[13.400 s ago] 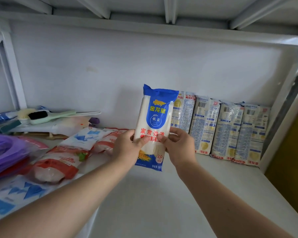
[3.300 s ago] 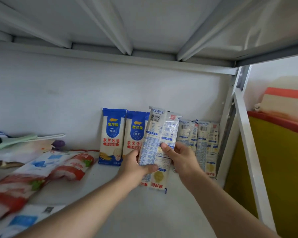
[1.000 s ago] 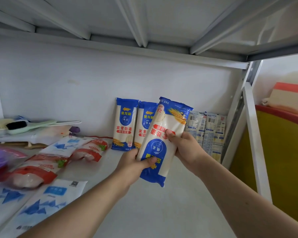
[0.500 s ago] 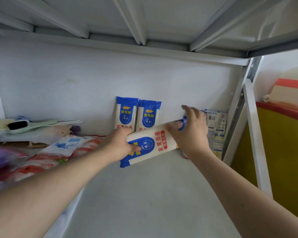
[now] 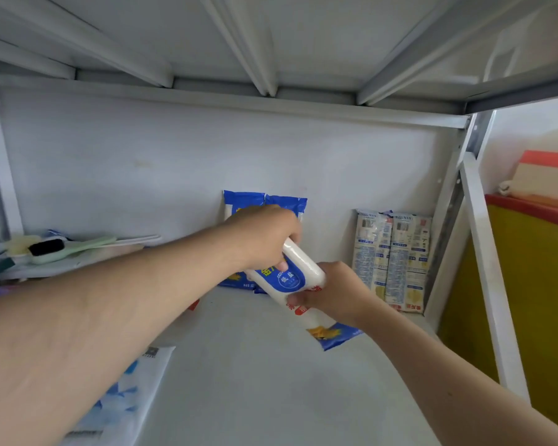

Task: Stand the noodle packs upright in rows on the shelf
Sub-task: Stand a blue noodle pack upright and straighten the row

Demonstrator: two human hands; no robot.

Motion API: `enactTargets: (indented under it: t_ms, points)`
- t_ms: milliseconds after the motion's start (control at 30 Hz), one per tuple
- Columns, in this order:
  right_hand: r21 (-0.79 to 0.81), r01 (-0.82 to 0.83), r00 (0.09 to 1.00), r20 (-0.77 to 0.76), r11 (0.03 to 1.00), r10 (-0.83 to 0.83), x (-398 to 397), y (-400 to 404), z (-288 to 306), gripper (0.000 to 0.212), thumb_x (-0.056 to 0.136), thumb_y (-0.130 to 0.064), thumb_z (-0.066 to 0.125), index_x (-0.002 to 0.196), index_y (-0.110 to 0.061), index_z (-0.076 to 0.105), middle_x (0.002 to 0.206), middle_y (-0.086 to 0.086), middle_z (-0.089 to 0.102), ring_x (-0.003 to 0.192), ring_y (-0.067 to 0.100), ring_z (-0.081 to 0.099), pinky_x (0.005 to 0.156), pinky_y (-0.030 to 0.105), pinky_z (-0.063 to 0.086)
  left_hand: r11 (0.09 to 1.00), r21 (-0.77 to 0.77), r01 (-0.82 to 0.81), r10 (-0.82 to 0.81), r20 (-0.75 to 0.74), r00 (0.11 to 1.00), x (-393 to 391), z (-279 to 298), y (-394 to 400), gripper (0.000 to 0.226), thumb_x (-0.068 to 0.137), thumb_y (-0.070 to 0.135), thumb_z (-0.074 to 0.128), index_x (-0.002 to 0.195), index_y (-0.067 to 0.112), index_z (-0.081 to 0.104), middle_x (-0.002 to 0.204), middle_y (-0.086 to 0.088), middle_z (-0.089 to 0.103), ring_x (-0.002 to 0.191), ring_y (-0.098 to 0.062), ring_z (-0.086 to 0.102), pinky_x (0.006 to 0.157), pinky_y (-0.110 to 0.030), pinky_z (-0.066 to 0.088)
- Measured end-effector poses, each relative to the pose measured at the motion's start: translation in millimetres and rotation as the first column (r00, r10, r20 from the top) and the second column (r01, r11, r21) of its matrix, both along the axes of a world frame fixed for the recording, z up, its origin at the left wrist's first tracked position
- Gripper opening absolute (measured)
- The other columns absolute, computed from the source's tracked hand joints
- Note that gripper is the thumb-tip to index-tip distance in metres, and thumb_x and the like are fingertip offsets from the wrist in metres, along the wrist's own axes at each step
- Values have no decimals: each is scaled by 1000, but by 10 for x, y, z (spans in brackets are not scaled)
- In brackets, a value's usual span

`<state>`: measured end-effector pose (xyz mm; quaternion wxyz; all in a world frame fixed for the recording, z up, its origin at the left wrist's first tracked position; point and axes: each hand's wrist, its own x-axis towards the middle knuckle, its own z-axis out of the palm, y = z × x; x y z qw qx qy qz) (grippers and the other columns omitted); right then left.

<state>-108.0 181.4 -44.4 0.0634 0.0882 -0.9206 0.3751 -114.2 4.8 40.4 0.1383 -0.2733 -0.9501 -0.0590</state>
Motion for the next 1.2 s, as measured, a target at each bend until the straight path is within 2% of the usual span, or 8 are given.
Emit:
enactTargets:
  t_ms: [133, 267, 500, 700, 900, 967, 1033, 1200]
  points:
    - [-364, 3, 998, 63, 931, 21, 88, -53, -173, 26, 76, -19, 91, 97, -21, 77, 75, -10, 79, 68, 4, 75, 61, 21, 58, 913, 389, 124, -145, 27, 989, 2, 155, 61, 57, 71, 21, 88, 122, 25, 64, 115, 7, 59, 105, -11, 57, 79, -19, 43]
    - [-574, 1, 994, 93, 819, 63, 166, -114, -241, 30, 78, -22, 89, 104, -17, 77, 80, -6, 81, 64, 6, 76, 53, 19, 56, 788, 614, 42, -167, 148, 975, -67, 206, 20, 41, 78, 21, 85, 115, 16, 70, 112, 1, 73, 101, -12, 69, 92, -25, 54]
    - [-631, -28, 987, 108, 775, 123, 130, -153, -362, 25, 77, -27, 87, 98, -26, 74, 83, -13, 82, 76, 6, 79, 59, 22, 61, 708, 706, -9, -137, 149, 979, -138, 149, 59, 18, 81, 22, 82, 96, 15, 76, 96, -4, 76, 94, -22, 72, 91, -38, 58]
    - [-653, -46, 984, 98, 756, 146, 105, -186, -413, 36, 73, -33, 90, 104, -25, 75, 92, -8, 83, 86, 15, 80, 67, 34, 64, 677, 736, 18, -38, 10, 999, -186, 143, 157, 10, 81, 16, 81, 89, 12, 77, 75, 4, 67, 66, -6, 60, 61, -21, 48]
    - [-664, -29, 982, 121, 747, 145, 112, -188, -498, 60, 54, -49, 97, 106, -27, 79, 102, 3, 82, 104, 46, 72, 88, 78, 49, 689, 724, 25, -75, 37, 996, -225, 153, 184, 13, 80, 15, 82, 91, 10, 77, 75, 5, 68, 70, -9, 63, 72, -27, 54]
    - [-692, -14, 981, 129, 722, 144, 110, -175, -537, 54, 60, -42, 97, 108, -24, 79, 103, 6, 82, 93, 53, 71, 74, 66, 61, 709, 705, 21, -125, 96, 987, -216, 147, 154, 16, 78, 19, 84, 91, 13, 77, 81, 4, 72, 81, -17, 69, 83, -34, 57]
    - [-724, -15, 982, 120, 690, 146, 117, -135, -552, 43, 73, -29, 92, 111, -18, 78, 104, 7, 82, 87, 36, 75, 57, 36, 59, 710, 704, 8, -154, 144, 977, -214, 124, 97, 19, 77, 23, 84, 93, 16, 77, 90, 0, 75, 93, -22, 72, 90, -36, 57]
    - [-777, -13, 982, 108, 629, 154, 133, -75, -503, 31, 80, -17, 85, 110, -13, 76, 94, 0, 83, 73, 12, 79, 52, 21, 56, 648, 760, -50, -132, 176, 975, -295, 47, -103, 8, 83, 27, 80, 89, 23, 76, 98, -6, 76, 89, -19, 67, 87, -31, 53]
